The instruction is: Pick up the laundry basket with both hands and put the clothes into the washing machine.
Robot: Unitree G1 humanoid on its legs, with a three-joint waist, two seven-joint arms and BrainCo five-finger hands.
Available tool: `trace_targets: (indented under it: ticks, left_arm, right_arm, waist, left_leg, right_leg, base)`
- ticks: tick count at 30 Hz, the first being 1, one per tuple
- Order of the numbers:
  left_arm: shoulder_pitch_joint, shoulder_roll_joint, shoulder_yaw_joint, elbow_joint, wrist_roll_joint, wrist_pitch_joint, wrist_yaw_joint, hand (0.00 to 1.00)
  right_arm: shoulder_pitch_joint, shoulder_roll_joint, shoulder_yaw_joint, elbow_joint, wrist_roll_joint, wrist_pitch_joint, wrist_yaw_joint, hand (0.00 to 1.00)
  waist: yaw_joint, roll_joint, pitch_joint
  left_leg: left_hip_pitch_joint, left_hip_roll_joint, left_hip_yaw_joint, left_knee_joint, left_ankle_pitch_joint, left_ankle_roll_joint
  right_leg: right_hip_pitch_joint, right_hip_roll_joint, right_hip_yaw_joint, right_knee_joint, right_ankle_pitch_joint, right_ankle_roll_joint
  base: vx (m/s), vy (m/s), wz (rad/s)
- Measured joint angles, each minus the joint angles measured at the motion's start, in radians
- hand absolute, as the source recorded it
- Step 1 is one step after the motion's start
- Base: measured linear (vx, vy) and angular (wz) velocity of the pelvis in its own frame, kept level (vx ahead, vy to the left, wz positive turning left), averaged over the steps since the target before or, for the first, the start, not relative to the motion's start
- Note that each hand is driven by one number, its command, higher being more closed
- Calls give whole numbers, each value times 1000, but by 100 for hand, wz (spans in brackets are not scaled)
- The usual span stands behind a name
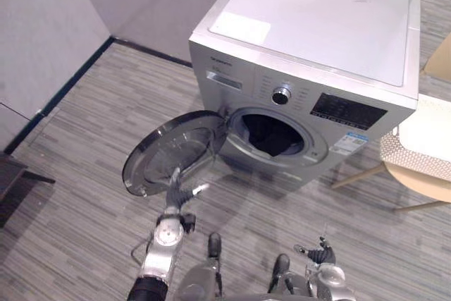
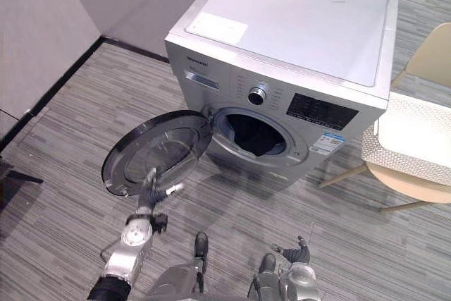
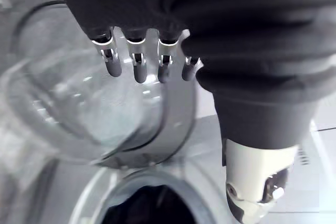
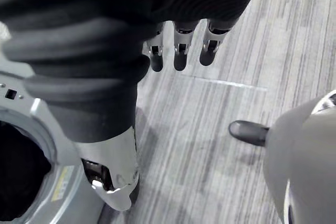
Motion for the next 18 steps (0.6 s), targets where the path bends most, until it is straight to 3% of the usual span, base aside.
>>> trace_targets:
  ticks: [6,10,14,18]
  left_arm:
    - [-139,150,175,-23,24,-8,110,0]
    - [-249,290,246,130,49,-4,160,0]
    - [-379,441,256,410,27,21,154,0]
    - [-493,496,254,574,2,58,94,0]
  right_arm:
    - [-13,-21,9,-5,-12,-6,1,0]
    - [-19,-40,17,-10,-29,-18,2,0]
    - [-45,-51,18,-11,-28,-19,3,0]
    - [-29,-41,29,-39,-19,-20,5,0]
  waist:
    - [0,-3,-1]
    - [2,-12,0]
    - [3,-57,20]
    - [6,-115,51]
  left_leg:
    - [20,5,16,-4,4,6]
    - [10,29,28,-20,4,5]
    - [-48,45,54,-15,6,2]
    - [-126,56,68,24,7,0]
  right_leg:
    - [32,21,11,-55,24,-4]
    - [11,48,29,-73,39,-25]
    - [-61,63,63,-78,63,-33]
    - [-131,69,84,-73,80,-43]
  base:
    - [80,-19,-12]
    - [-5,-34,-19]
    - [-54,-5,-26]
    - [-48,5,-12]
